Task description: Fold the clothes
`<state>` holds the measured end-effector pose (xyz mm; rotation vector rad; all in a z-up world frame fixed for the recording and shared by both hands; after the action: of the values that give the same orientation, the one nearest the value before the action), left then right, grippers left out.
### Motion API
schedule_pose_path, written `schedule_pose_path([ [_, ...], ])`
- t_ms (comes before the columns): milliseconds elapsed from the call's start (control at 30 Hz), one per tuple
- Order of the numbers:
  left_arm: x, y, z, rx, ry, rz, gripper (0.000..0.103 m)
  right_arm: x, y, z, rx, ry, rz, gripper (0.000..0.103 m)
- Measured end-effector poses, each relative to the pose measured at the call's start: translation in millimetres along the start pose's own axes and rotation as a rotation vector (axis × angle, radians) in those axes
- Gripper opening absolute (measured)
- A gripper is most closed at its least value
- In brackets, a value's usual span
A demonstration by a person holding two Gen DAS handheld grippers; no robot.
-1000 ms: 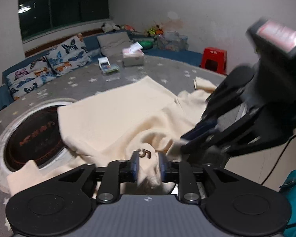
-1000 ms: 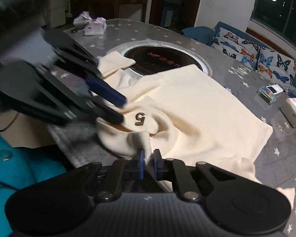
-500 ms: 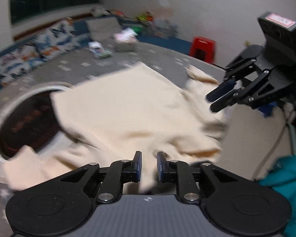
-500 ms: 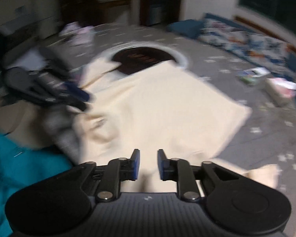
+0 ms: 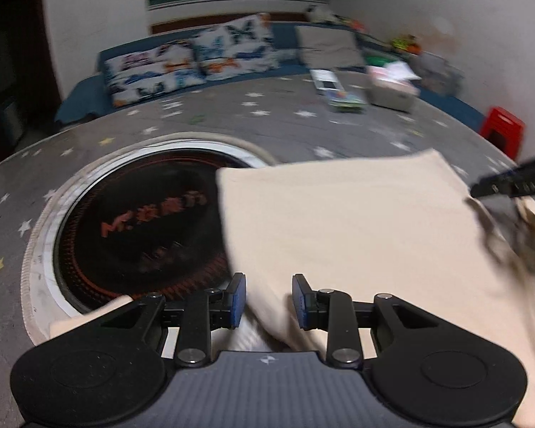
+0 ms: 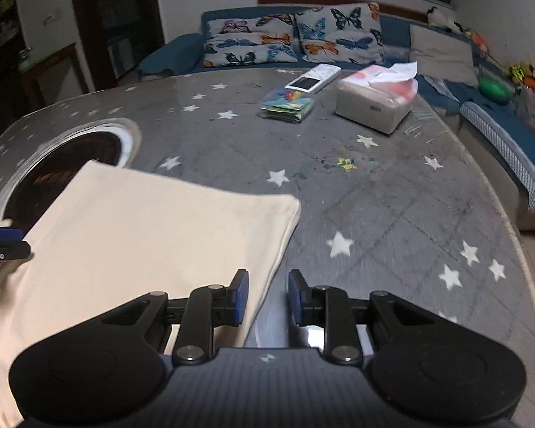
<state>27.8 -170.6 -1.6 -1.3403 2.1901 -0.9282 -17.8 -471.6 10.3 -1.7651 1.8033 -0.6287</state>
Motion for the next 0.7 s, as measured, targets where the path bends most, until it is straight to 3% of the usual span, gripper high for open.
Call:
schedule_pose_path([
  [67,-5,-7,11,-0.005,-0.024,-0.012,0.048,1,-6,16,-0.011,0.011,0.007,0.024],
  [167,-13,-16,27,-0.012,-0.059,-0.029,0.049,-2,-15,28,-0.011,0.02,-0.005,0.022],
  [267,-15,-24,39,-0.009,-0.075,-0.019,0.049,-8,-25,35,-0.016,0.029,-0.032,0.011],
  [333,-14,-27,46,-0.004,-0.078,-0.003,0.035,-14,-30,38,-0.014,0.039,-0.059,0.008],
  [400,-17,-31,49,-0.004,-0.05,-0.02,0.007,-19,-36,42,-0.012,0.046,-0.076,0.006],
  [700,-63,-53,55,0.038,-0.152,-0.054,0.004,-47,-84,72,0.043,0.053,-0.122,0.005],
])
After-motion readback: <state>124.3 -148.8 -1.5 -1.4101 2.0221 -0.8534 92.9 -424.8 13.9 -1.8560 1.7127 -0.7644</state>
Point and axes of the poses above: each gripper's, at about its wrist camera, not at the fingertips, and z roughly the way its jaws point, x to its right, y to its underside, the point moved 4 cm from there along z, roughly the way its jaws point, and after that the axes turned 2 degrees about x, right-handed, at the moved point
